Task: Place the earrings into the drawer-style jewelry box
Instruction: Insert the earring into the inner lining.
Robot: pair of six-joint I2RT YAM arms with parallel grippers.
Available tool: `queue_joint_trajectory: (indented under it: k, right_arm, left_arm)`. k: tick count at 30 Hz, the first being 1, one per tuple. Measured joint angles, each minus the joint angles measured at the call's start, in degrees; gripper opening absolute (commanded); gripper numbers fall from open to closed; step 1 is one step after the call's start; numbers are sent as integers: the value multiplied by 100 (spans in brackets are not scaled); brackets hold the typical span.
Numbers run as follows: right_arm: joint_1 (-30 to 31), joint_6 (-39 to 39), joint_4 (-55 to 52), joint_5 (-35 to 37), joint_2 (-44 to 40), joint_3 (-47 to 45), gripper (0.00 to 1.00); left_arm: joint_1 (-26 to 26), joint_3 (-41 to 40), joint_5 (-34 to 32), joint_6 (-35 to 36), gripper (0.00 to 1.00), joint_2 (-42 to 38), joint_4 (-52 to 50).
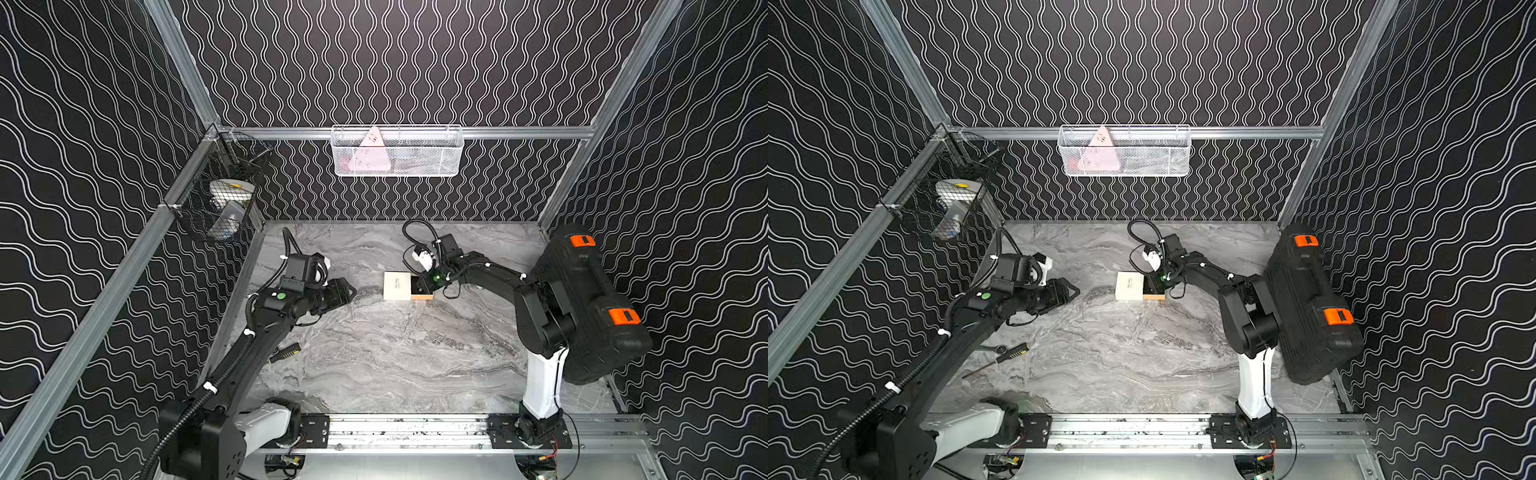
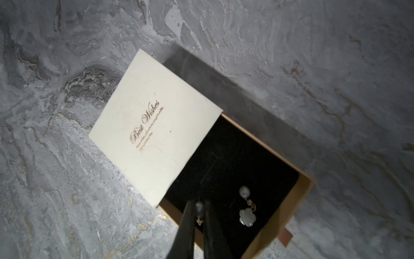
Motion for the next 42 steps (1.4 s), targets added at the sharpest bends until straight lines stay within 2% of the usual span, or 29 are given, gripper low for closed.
queue_joint_trajectory:
  k: [11,18,24,42]
  right_arm:
    - [0,-22,-291,212,254,306,0]
    - [-280,4,-332,496,205,208,0]
    - [-304,4,-238,365,-81,61,0]
    - [-299,-17,-225,-101,9,190,0]
  left_arm:
    - [0,33,-66,7,67,313,190]
    - [0,87,-157,33,66,466,238]
    - [0,179,-203,138,66,645,251]
    - [4,299,-302,177,66,957,299]
